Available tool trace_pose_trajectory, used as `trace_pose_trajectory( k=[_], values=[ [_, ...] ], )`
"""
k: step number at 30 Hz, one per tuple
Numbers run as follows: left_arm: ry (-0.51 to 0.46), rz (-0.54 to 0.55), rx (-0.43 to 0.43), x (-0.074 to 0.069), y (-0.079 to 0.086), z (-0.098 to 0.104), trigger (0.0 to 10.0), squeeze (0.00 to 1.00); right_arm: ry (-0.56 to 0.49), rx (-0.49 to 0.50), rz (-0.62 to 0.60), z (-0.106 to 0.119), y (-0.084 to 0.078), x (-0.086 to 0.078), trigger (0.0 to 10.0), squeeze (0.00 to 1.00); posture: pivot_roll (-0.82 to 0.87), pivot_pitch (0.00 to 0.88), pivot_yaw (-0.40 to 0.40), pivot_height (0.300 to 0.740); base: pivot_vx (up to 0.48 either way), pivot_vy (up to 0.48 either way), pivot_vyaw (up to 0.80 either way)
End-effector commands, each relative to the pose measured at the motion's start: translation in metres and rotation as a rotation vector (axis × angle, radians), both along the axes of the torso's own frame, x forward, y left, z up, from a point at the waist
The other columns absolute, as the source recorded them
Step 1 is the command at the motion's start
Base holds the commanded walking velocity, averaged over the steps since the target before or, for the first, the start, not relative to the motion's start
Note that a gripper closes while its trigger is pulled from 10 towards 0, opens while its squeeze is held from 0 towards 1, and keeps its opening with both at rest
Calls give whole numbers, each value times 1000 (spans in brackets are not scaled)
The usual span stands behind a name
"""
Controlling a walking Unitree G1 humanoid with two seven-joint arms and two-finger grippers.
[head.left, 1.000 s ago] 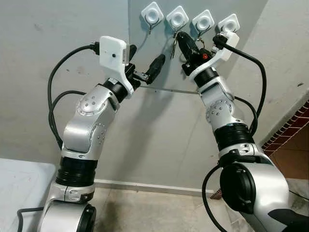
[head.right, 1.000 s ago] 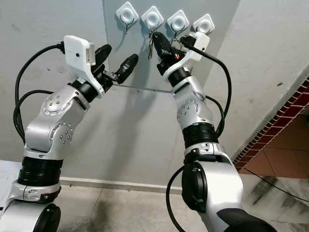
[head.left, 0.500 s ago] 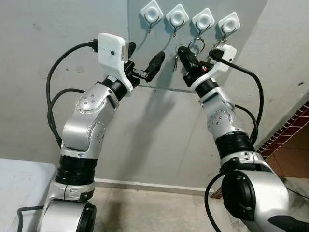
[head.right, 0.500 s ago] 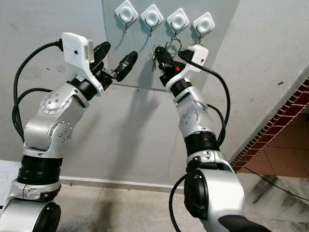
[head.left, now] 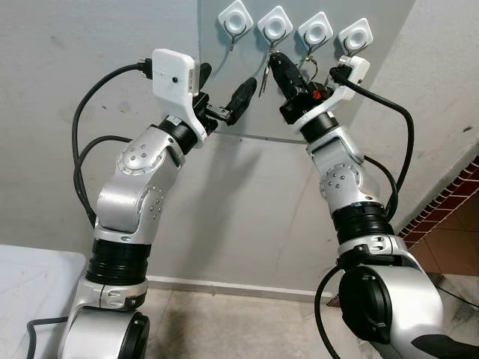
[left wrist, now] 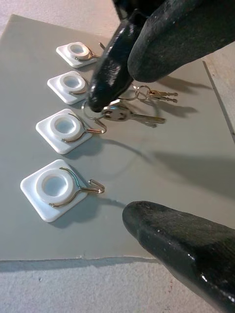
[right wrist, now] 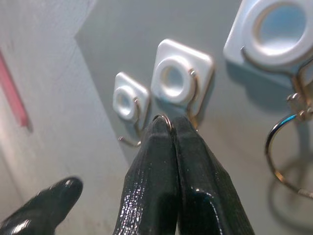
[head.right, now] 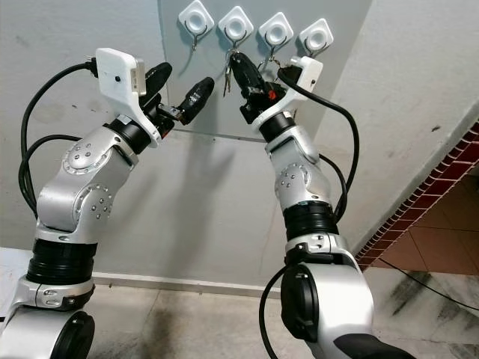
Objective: Hang keys on a hook
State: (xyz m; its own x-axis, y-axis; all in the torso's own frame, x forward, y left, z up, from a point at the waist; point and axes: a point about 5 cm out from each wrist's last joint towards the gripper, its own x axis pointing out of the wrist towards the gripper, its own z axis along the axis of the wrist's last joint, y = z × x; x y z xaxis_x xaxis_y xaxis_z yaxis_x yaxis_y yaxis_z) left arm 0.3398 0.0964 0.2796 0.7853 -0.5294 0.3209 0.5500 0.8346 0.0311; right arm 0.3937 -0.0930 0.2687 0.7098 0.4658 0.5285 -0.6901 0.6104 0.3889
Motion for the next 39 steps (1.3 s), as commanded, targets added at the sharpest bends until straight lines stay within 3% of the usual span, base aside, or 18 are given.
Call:
trace_pose_trajectory(
  k=[1, 11, 18, 19, 30, 36, 39],
  values=[
    [-34, -24, 6, -2, -3, 9, 10000, 0, 10, 1, -14, 7, -1, 3, 10000, 0, 22, 19, -75, 715, 0, 0, 0],
    [-39, -19, 7, -2, -2, 11, 10000, 0, 99, 12, -18, 3, 2, 8, 10000, 0, 23, 18, -76, 715, 0, 0, 0],
    [-38, -16, 5, -2, -2, 11, 10000, 0, 92, -5, -21, -1, 3, 8, 10000, 0, 24, 22, -78, 715, 0, 0, 0],
    [-36, -13, 4, -2, -1, 10, 10000, 0, 75, -10, -11, -3, 3, 6, 10000, 1000, 24, 22, -78, 715, 0, 0, 0],
    [21, 24, -15, -2, -2, -11, 10000, 0, 31, -67, -14, -22, 3, -3, 10000, 1000, 26, 25, -78, 715, 0, 0, 0],
    [137, 102, -8, -4, -4, -54, 10000, 0, 63, -106, -38, -48, -5, -12, 10000, 1000, 28, 11, -74, 715, 0, 0, 0],
    [212, 167, 15, -6, -2, -90, 10000, 0, 106, -133, -60, -71, -11, -20, 10000, 1000, 27, 1, -72, 715, 0, 0, 0]
  ],
)
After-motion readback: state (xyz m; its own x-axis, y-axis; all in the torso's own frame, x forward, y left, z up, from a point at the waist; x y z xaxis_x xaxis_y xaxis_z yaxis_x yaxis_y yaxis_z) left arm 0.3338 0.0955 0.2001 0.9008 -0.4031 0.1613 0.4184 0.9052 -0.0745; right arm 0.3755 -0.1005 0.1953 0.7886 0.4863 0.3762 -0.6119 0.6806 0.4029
